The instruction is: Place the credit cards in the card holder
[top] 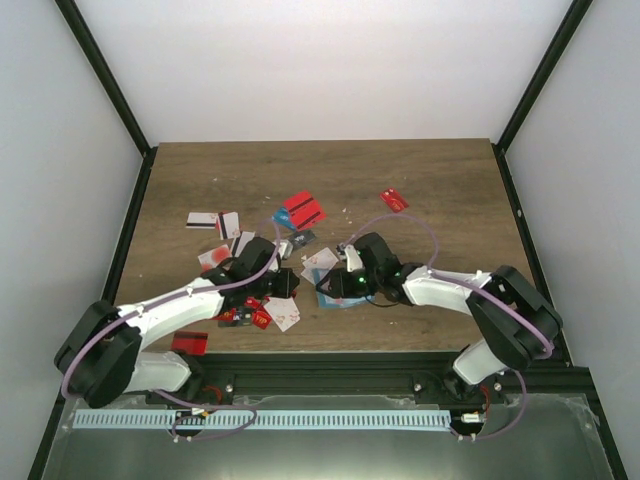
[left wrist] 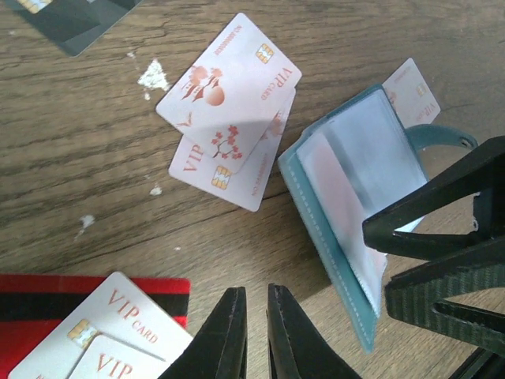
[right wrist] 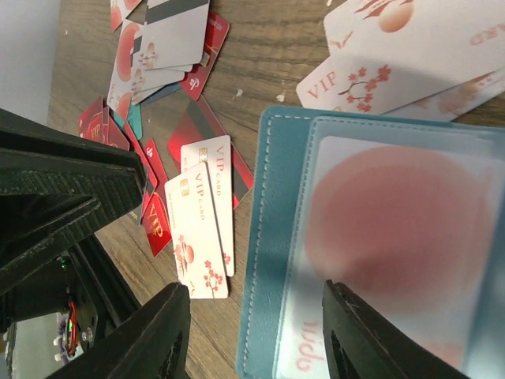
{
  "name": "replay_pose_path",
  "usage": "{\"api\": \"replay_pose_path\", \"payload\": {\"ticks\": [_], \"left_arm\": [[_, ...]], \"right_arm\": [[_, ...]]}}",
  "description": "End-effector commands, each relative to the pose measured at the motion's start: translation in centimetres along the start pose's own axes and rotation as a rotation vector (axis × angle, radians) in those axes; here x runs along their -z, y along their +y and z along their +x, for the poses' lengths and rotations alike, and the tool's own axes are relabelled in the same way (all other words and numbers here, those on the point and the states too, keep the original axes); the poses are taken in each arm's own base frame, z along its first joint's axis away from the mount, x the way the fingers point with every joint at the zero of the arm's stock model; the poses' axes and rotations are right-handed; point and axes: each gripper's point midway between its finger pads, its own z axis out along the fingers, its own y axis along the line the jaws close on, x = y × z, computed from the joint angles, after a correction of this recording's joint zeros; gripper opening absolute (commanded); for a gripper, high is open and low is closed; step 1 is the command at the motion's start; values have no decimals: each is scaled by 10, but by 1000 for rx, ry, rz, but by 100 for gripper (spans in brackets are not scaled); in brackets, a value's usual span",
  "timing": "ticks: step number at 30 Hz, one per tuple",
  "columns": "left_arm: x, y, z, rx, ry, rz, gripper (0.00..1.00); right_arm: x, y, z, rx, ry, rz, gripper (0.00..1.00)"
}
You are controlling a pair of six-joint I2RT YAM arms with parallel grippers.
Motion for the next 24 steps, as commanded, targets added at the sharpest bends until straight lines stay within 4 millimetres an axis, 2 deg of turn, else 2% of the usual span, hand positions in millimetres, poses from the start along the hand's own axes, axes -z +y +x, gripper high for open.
{"api": "replay_pose_path", "payload": {"ticks": [1, 8, 15, 18, 21, 24], "left_arm": [[9, 12, 3, 10, -18, -33, 12], [28, 25, 2, 20, -54, -105, 23], [50, 40, 3, 95, -104, -187, 41], [58, 55, -2, 134, -164, -262, 50], [64, 65, -15, 155, -220, -324, 59], [65, 78, -24, 193, -232, -369, 61]], "right_arm": [[-10, 13, -3, 8, 19, -21, 48], [-9, 33, -11, 54, 16, -65, 50], [-9, 45, -26, 117, -1, -53, 53], [-11, 50, -40, 140, -32, -45, 54], [-15, 54, -60, 166, -75, -13, 57], [-20, 59, -80, 191, -102, 6, 57]]}}
